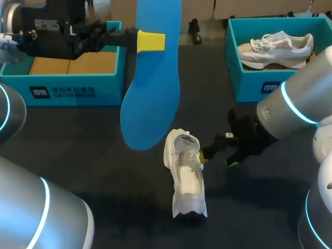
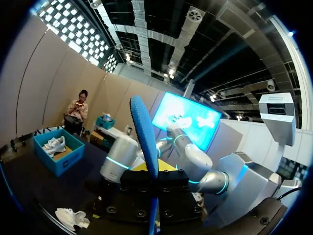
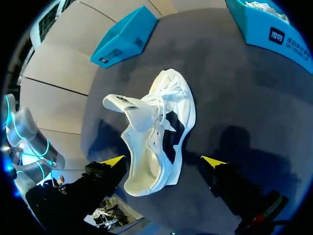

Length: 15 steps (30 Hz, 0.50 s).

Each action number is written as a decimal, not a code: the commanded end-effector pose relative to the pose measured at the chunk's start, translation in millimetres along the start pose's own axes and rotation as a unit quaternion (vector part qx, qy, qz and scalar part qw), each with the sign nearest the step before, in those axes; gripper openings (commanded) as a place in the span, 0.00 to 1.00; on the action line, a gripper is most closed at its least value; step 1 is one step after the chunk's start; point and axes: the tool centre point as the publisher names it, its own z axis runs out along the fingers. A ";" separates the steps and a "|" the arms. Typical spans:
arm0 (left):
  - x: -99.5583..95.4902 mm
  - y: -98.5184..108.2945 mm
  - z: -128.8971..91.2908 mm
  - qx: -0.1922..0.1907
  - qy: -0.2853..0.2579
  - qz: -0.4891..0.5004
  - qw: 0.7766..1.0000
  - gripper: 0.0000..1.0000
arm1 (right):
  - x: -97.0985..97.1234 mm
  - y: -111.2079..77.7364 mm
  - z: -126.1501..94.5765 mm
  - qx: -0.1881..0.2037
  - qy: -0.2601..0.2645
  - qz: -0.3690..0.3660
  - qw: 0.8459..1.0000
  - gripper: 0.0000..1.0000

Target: Take the shoe out of the shoebox, open the shoe tongue, remove and reinsert the insole, then place the shoe into the shoebox

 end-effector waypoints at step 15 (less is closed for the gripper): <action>-0.8 -1.4 1.7 -0.001 0.000 0.000 1.000 0.00 | -0.8 38.5 -68.4 -0.059 0.169 0.006 0.984 1.00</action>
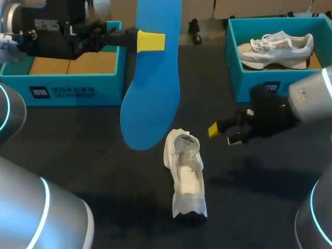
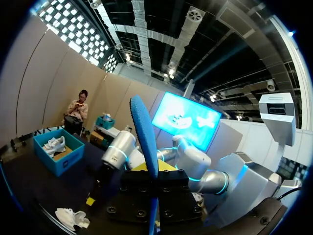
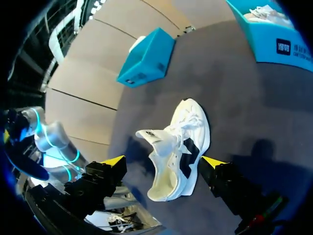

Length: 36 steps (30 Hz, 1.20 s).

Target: Take the shoe out of the shoebox, open the shoe tongue, remove and reinsert the insole, then place the shoe into the shoebox

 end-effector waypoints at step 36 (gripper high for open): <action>-31.7 -4.9 0.4 0.062 0.040 0.234 0.969 0.00 | -2.0 26.4 -34.6 0.009 0.130 0.039 0.991 1.00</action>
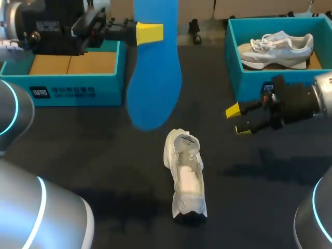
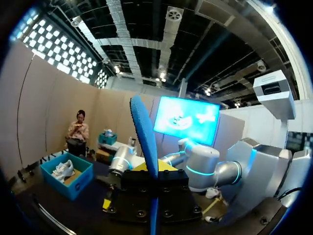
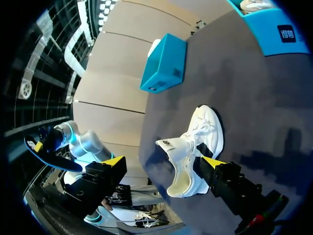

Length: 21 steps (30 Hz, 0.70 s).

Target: Take the shoe out of the shoebox, open the shoe tongue, remove and reinsert the insole, then place the shoe into the shoebox

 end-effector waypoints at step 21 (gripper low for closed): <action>-65.5 30.9 5.0 -0.019 0.008 0.380 0.925 0.00 | 0.3 0.1 1.2 0.000 -0.001 0.000 1.000 1.00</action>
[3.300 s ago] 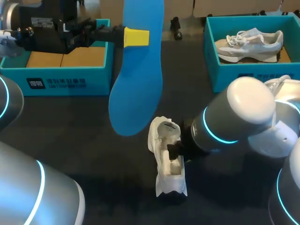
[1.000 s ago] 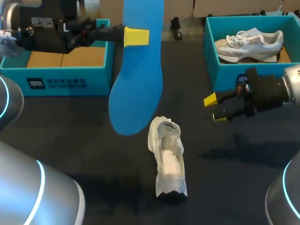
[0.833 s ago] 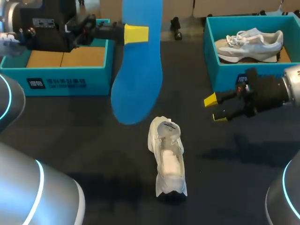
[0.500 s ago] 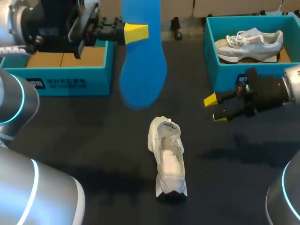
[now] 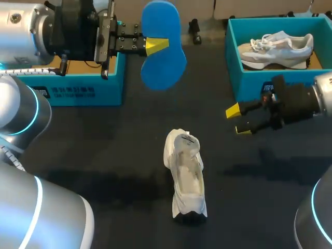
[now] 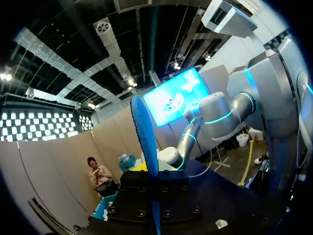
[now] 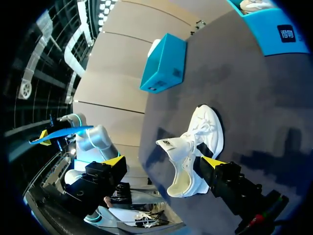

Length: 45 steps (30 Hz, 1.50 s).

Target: Take the shoe out of the shoebox, open the shoe tongue, remove and reinsert the insole, then place the shoe into the shoebox

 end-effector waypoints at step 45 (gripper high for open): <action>34.6 104.4 14.7 -0.013 0.092 0.582 0.808 0.00 | -0.2 0.9 1.5 0.000 0.000 0.000 1.000 1.00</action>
